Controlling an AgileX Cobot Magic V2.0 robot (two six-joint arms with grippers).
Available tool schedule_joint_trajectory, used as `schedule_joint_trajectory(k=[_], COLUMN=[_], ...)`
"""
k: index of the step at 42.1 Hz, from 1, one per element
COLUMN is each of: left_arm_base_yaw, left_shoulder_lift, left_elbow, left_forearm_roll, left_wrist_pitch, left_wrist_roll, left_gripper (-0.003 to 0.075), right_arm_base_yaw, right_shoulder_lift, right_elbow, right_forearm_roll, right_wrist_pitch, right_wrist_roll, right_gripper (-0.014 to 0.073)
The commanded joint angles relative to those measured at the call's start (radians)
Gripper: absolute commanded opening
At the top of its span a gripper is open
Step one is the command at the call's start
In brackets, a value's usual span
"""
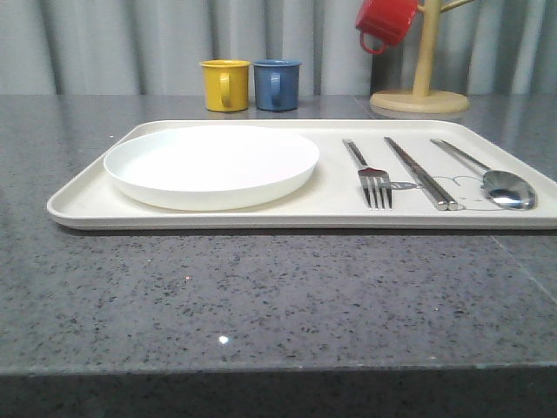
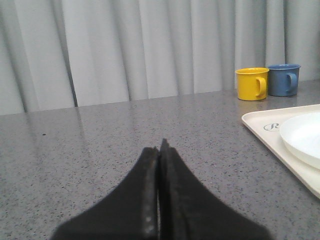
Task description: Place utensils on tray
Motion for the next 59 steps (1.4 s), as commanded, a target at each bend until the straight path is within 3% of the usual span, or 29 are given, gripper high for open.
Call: schedule_joint_trajectory(k=[1, 38, 44, 53, 59], left_arm_base_yaw=[0.003, 0.003, 0.003, 0.003, 0.003], left_shoulder_lift=[-0.022, -0.022, -0.021, -0.021, -0.021], left_elbow=[0.013, 0.013, 0.013, 0.013, 0.013], left_forearm_roll=[-0.010, -0.010, -0.010, -0.010, -0.010], left_wrist_pitch=[-0.077, -0.077, -0.077, -0.077, -0.077], left_wrist_roll=[-0.008, -0.008, -0.008, -0.008, -0.008], left_gripper=[-0.0020, -0.0020, -0.0020, -0.0020, -0.0020], right_arm_base_yaw=[0.002, 0.002, -0.070, -0.255, -0.308], right_shoulder_lift=[0.008, 0.001, -0.086, -0.292, -0.398], right_elbow=[-0.023, -0.016, 0.114, 0.493, 0.695], right_forearm_roll=[0.000, -0.019, -0.046, -0.031, -0.026], right_wrist_pitch=[-0.067, -0.076, -0.280, -0.692, -0.886], right_wrist_roll=[-0.004, -0.014, -0.014, -0.014, -0.014], right_gripper=[-0.0118, -0.0118, -0.0118, -0.0118, -0.0118])
